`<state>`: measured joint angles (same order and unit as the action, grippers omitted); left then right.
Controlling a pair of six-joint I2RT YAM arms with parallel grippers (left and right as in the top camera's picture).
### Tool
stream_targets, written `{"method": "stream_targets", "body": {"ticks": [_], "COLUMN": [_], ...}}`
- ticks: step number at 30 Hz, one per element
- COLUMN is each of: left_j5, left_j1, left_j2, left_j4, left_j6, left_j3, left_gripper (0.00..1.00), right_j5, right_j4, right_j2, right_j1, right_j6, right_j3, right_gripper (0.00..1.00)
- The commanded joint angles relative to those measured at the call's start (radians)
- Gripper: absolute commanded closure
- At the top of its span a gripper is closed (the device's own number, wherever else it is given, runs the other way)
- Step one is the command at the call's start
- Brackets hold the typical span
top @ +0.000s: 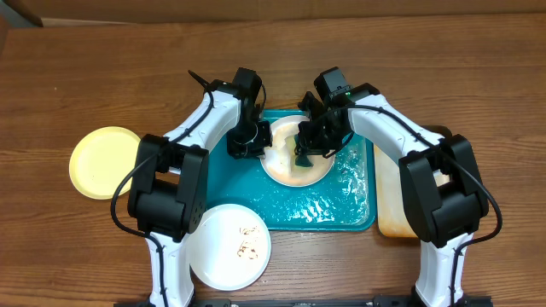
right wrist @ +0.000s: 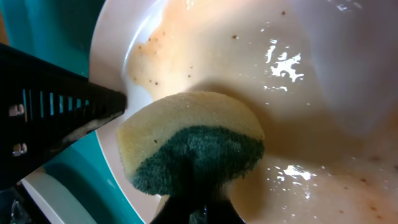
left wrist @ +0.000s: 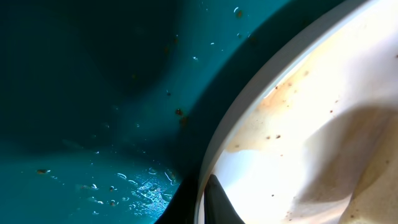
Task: Clean dirty plates on tray and stack at the side
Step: 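Keep scrubbing the white plate surface with the sponge, then return the sponge to the soapy tray with the right gripper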
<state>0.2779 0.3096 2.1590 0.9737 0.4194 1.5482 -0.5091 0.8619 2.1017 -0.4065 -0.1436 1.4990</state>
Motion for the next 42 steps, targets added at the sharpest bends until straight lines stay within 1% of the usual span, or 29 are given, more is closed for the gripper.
{"method": "stream_targets", "body": {"ticks": [1, 9, 13, 23, 27, 32, 33, 37, 39, 42], "left_j5": [-0.094, -0.095, -0.095, -0.113, -0.130, -0.132, -0.131, -0.132, -0.131, -0.131], "left_j1": [-0.008, -0.008, -0.008, -0.008, -0.008, -0.010, -0.010, -0.010, -0.010, -0.010], "left_j2": [0.077, 0.077, 0.077, 0.077, 0.077, 0.077, 0.077, 0.078, 0.077, 0.077], "left_j4": [-0.014, -0.005, -0.005, -0.002, -0.002, 0.002, 0.002, 0.001, 0.001, 0.001], "left_j6": [0.007, 0.006, 0.007, 0.007, 0.015, 0.015, 0.015, 0.023, 0.023, 0.024], "left_j3": [-0.039, -0.039, -0.039, -0.039, -0.039, -0.039, -0.039, -0.039, -0.039, -0.039], "left_gripper": [0.96, 0.96, 0.96, 0.96, 0.96, 0.96, 0.96, 0.96, 0.96, 0.96], "right_j5": [-0.025, 0.074, 0.240, 0.578, 0.636, 0.658, 0.700, 0.746, 0.780, 0.782], "right_j4": [-0.014, -0.108, -0.107, 0.060, 0.125, 0.202, 0.250, 0.347, 0.401, 0.479], "right_j2": [0.008, 0.131, 0.133, 0.133, 0.132, 0.131, 0.127, 0.097, 0.076, 0.050], "right_j1": [0.002, 0.002, 0.002, 0.053, 0.072, 0.082, 0.082, 0.082, 0.082, 0.082], "right_j6": [0.012, -0.084, -0.169, -0.176, -0.175, -0.178, -0.207, -0.215, -0.254, -0.257], "right_j3": [-0.008, -0.008, 0.000, 0.062, 0.064, 0.072, 0.090, 0.169, 0.227, 0.343], "right_gripper": [0.96, 0.96, 0.96, 0.96, 0.96, 0.96, 0.96, 0.96, 0.96, 0.96]}}
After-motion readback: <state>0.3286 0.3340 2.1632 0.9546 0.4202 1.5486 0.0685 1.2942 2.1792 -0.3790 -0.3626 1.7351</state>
